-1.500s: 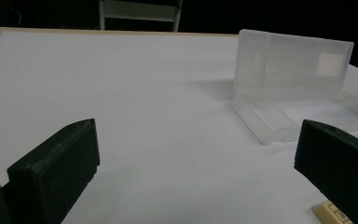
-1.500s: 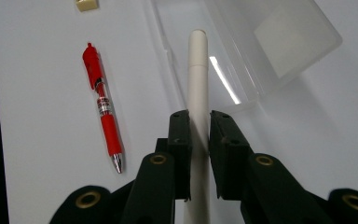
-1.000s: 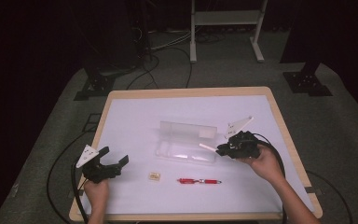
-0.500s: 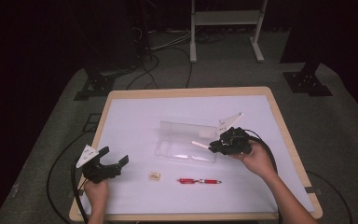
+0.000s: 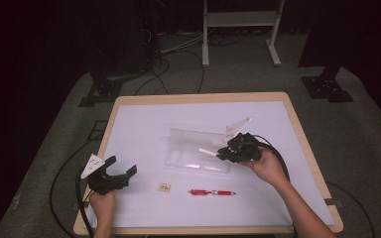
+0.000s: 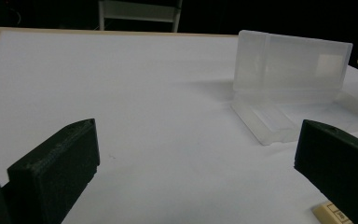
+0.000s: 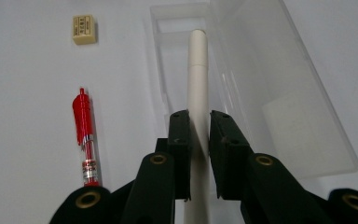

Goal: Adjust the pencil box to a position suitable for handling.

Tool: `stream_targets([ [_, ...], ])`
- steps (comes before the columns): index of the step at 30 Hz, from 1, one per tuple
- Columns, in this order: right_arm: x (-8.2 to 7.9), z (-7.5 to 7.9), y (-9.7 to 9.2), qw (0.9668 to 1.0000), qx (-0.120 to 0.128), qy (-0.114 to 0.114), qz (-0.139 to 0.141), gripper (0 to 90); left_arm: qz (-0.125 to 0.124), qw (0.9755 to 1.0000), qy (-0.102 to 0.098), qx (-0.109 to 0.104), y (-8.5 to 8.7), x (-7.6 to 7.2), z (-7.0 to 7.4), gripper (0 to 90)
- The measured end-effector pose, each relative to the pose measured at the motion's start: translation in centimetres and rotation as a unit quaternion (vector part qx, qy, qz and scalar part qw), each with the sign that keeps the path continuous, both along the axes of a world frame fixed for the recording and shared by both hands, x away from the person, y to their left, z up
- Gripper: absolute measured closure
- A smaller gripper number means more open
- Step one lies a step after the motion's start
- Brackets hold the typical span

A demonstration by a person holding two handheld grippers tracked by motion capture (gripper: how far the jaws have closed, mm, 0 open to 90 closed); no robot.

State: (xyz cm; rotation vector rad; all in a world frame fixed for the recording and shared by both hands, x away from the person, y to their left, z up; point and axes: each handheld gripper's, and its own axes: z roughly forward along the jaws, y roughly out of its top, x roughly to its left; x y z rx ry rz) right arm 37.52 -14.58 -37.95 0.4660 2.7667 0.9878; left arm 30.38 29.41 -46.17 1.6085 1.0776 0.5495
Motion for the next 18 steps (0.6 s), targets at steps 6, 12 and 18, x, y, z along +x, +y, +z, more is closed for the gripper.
stream_targets([
  [6,0.2,0.1,1.0,1.0000,-0.003,-0.003,0.008,78.3,0.000,1.0000,0.000,-0.001,0.0,0.0,0.0,0.0],
  [12,0.5,0.0,1.7,0.9998,-0.006,-0.003,0.016,78.2,0.000,1.0000,0.000,0.000,0.0,0.0,0.0,0.0],
  [18,0.9,-0.3,2.4,0.9997,-0.009,-0.008,0.022,78.2,0.000,1.0000,0.000,0.000,0.0,0.0,0.0,0.0],
])
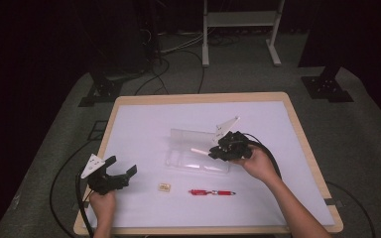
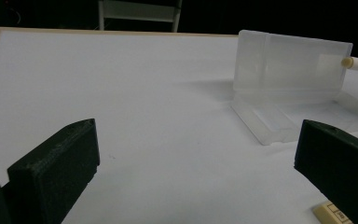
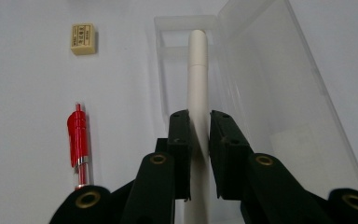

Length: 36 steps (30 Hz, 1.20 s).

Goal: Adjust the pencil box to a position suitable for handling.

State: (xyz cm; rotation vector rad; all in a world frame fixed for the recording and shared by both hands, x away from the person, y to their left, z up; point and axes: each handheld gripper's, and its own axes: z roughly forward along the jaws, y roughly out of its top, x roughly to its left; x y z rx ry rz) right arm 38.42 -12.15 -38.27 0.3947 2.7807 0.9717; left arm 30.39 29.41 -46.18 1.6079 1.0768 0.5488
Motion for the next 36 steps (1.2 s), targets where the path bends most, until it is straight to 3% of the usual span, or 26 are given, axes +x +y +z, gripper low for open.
stream_targets([
  [36,2.4,-2.9,2.0,0.9996,-0.014,0.024,-0.003,78.2,-0.001,1.0000,0.000,0.000,0.0,0.0,0.0,0.0],
])
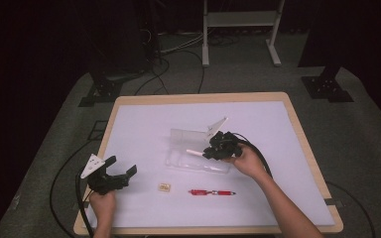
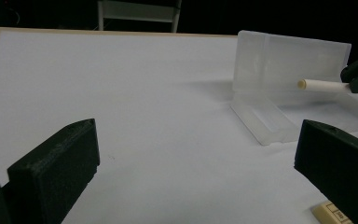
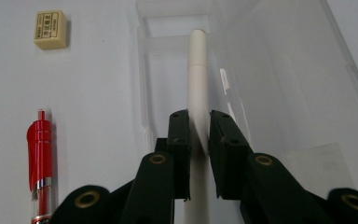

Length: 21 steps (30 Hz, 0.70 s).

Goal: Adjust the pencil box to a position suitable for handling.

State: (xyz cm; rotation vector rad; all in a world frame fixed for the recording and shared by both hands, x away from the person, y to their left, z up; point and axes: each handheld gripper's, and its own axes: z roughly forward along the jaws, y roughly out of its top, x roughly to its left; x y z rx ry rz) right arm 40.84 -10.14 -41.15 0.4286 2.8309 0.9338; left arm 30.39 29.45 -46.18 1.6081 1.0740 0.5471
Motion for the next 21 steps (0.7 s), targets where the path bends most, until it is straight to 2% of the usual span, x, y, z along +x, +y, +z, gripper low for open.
stream_targets([
  [21,1.1,-1.4,1.2,0.9999,-0.014,0.007,0.006,78.2,-0.001,1.0000,0.000,0.000,0.0,0.0,0.0,0.0],
])
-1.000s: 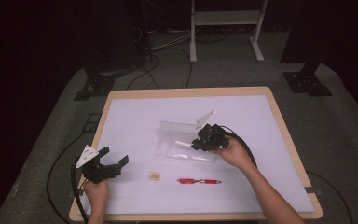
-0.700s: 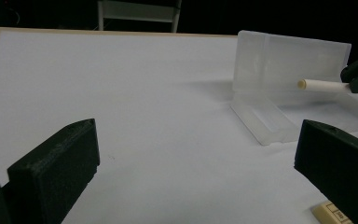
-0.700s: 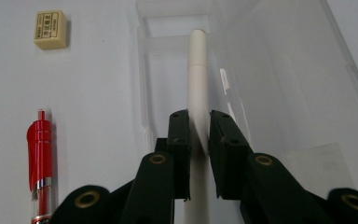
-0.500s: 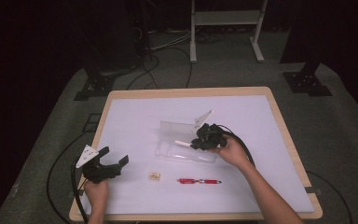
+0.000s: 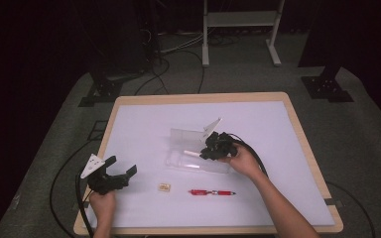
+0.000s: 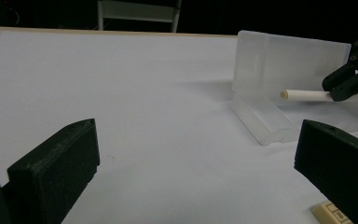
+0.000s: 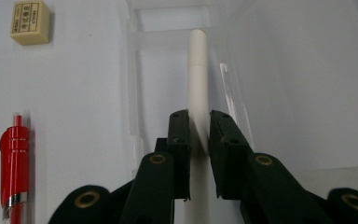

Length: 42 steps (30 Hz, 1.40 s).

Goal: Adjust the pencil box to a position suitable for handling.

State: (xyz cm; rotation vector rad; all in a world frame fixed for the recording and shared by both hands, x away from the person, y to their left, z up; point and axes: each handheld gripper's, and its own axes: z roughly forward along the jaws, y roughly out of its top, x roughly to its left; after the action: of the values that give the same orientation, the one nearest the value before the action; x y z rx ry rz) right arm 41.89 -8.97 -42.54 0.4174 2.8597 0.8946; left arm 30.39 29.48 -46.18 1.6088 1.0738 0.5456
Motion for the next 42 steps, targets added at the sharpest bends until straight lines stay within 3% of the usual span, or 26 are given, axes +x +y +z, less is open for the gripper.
stream_targets([
  [28,0.8,-1.8,0.4,0.9997,-0.017,0.017,0.001,77.9,-0.001,1.0000,-0.001,0.000,0.0,0.0,0.0,0.0],
  [42,0.8,-1.5,0.0,0.9998,-0.005,0.020,-0.002,75.7,-0.001,1.0000,-0.001,0.000,0.0,0.0,0.0,0.0],
])
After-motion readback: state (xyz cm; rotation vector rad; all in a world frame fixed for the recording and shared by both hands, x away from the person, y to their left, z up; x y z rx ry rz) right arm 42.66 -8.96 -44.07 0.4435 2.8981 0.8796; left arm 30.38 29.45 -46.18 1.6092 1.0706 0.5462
